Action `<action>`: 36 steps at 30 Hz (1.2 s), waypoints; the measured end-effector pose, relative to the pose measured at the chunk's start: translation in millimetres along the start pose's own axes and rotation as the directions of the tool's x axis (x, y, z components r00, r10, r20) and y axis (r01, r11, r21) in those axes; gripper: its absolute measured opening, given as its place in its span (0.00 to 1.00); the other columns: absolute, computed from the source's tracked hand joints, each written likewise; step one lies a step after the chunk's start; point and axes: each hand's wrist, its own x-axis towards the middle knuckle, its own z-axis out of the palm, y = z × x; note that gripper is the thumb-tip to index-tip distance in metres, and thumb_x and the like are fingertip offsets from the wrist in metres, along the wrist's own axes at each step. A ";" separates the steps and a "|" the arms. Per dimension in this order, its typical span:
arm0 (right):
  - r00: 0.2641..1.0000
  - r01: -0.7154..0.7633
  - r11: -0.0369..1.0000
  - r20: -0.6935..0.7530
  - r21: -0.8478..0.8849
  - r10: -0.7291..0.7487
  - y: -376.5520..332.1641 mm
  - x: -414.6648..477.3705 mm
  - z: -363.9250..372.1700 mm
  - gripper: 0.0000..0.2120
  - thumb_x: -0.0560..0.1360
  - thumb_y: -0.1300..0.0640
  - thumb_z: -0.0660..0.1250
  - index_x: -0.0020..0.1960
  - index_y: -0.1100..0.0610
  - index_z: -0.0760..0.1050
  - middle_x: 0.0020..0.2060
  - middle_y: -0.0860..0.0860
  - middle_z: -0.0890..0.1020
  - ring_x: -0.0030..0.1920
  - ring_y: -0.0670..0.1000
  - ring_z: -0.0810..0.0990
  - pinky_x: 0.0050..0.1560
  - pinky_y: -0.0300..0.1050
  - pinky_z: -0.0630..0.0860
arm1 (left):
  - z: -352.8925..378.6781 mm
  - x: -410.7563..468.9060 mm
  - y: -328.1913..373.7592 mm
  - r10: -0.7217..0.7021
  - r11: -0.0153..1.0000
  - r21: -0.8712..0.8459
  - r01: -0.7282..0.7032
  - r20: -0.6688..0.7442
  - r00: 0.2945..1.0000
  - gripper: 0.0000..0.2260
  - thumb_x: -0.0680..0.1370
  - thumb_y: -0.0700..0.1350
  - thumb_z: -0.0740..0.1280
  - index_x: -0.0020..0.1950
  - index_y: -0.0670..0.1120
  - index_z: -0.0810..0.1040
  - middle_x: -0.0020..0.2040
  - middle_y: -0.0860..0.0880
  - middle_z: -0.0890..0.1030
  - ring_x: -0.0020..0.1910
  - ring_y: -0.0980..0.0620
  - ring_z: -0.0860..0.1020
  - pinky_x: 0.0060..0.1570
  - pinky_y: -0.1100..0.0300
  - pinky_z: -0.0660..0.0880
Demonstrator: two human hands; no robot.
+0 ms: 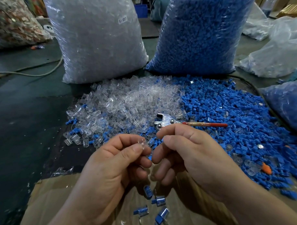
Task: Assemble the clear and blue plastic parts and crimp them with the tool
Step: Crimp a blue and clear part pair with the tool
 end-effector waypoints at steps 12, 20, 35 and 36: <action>0.912 0.308 0.752 -0.045 -0.582 -0.409 7.4 -3.2 -1.6 0.05 0.75 0.53 0.69 0.48 0.43 0.81 0.42 0.43 0.79 0.43 0.44 0.79 0.43 0.37 0.75 | -1.4 -0.8 -0.9 -0.059 0.998 0.006 0.059 -0.004 0.998 0.06 0.68 0.42 0.72 0.43 0.47 0.86 0.40 0.42 0.84 0.31 0.51 0.81 0.26 0.62 0.76; 0.904 0.365 0.814 -0.037 -0.452 -0.426 15.7 -2.0 2.2 0.05 0.72 0.48 0.69 0.47 0.47 0.79 0.38 0.48 0.84 0.38 0.52 0.83 0.44 0.60 0.80 | -1.9 -0.7 -2.0 -0.035 0.999 -0.011 0.035 0.005 0.999 0.05 0.70 0.38 0.71 0.42 0.46 0.86 0.38 0.41 0.83 0.31 0.52 0.81 0.25 0.62 0.76; 0.947 0.242 0.803 -0.048 -0.544 -0.318 13.5 -1.8 3.6 0.02 0.76 0.51 0.70 0.45 0.47 0.81 0.39 0.46 0.83 0.42 0.47 0.81 0.48 0.53 0.78 | 0.8 -5.2 -4.4 0.051 0.990 0.135 -0.051 0.004 0.999 0.14 0.61 0.44 0.82 0.43 0.46 0.85 0.37 0.42 0.83 0.33 0.50 0.82 0.31 0.62 0.78; 0.941 0.250 0.769 -0.042 -0.588 -0.337 13.4 -2.5 3.1 0.02 0.76 0.52 0.70 0.45 0.48 0.81 0.39 0.45 0.82 0.42 0.45 0.80 0.47 0.48 0.78 | 1.2 -6.3 -4.0 0.073 0.977 0.202 -0.070 -0.012 0.997 0.14 0.60 0.45 0.82 0.43 0.47 0.85 0.36 0.43 0.83 0.32 0.51 0.81 0.31 0.63 0.77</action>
